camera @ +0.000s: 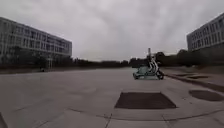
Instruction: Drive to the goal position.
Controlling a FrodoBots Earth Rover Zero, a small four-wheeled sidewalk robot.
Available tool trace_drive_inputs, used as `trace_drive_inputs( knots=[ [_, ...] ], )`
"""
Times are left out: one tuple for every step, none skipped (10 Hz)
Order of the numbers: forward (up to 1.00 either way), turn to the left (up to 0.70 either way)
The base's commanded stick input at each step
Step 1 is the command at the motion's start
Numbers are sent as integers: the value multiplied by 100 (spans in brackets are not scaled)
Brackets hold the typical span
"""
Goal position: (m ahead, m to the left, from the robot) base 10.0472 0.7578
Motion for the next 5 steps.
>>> trace_drive_inputs(
  knots=[
    [100, 0],
    [100, 0],
    [100, 0],
    [100, 0],
    [100, 0]
  ],
)
